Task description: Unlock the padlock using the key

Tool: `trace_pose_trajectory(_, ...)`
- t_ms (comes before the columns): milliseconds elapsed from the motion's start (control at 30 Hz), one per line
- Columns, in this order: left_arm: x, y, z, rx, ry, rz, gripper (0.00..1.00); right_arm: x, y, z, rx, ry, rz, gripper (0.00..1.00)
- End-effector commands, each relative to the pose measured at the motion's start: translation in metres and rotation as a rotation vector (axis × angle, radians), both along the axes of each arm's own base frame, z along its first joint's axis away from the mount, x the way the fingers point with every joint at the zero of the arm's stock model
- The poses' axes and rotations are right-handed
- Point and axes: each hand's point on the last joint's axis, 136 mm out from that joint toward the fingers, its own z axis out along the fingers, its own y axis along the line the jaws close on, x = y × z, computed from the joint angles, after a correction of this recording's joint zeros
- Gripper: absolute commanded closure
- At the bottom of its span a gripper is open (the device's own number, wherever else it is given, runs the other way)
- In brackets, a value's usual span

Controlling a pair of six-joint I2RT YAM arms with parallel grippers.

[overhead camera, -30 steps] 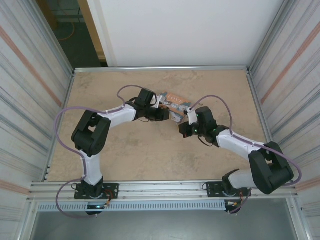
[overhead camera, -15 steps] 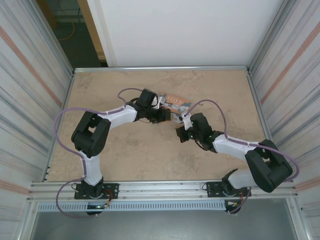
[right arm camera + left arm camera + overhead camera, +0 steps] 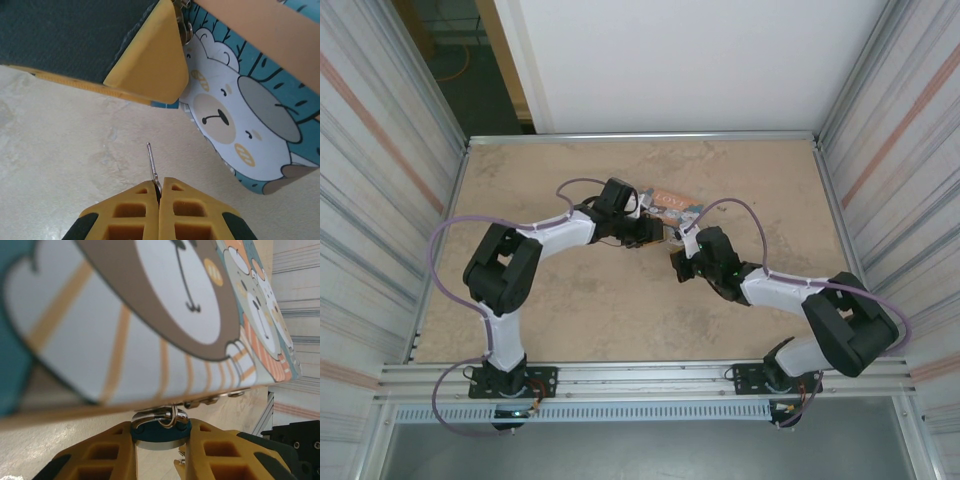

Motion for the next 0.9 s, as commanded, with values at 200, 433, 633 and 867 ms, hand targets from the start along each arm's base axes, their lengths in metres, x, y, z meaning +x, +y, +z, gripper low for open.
trace_pose_trajectory(200, -0.003, -0.014, 0.047, -0.103, -0.051, -0.031, 0.84, 0.009, 0.001, 0.0, -0.024, -0.055, -0.006, 1.0)
trace_pose_trajectory(433, -0.003, -0.014, 0.047, -0.102, -0.05, -0.03, 0.85, 0.012, 0.002, -0.001, -0.027, -0.061, -0.01, 1.0)
trace_pose_trajectory(633, -0.004, -0.015, 0.045, -0.1, -0.047, -0.032, 0.85, 0.015, 0.004, 0.002, -0.016, -0.069, -0.011, 1.0)
trace_pose_trajectory(867, -0.004, -0.015, 0.045, -0.1, -0.045, -0.032, 0.85, 0.018, 0.007, 0.003, -0.005, -0.078, -0.011, 1.0)
